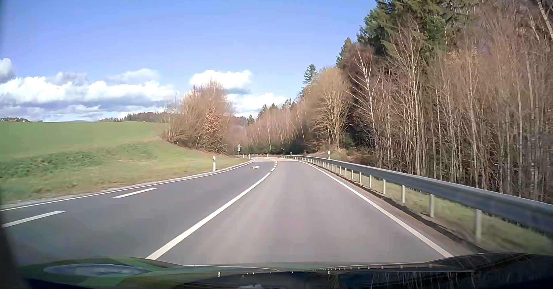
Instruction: Follow the waypoints while adhering to traffic rules and regulations
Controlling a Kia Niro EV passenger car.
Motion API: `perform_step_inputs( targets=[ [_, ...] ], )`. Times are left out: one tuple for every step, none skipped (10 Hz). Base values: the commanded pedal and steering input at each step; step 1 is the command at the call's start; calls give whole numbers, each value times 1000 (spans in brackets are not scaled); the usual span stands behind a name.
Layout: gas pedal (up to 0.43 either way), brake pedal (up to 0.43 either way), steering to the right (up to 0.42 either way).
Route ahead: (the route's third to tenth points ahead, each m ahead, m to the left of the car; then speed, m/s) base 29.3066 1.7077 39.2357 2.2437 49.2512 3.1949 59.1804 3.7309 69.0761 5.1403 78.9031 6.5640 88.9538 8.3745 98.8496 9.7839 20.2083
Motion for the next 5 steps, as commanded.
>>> perform_step_inputs(
  targets=[
    [98, 0, -2],
    [87, 0, -2],
    [87, 0, -2],
    [79, 0, -2],
    [79, 0, -2]
  ],
)
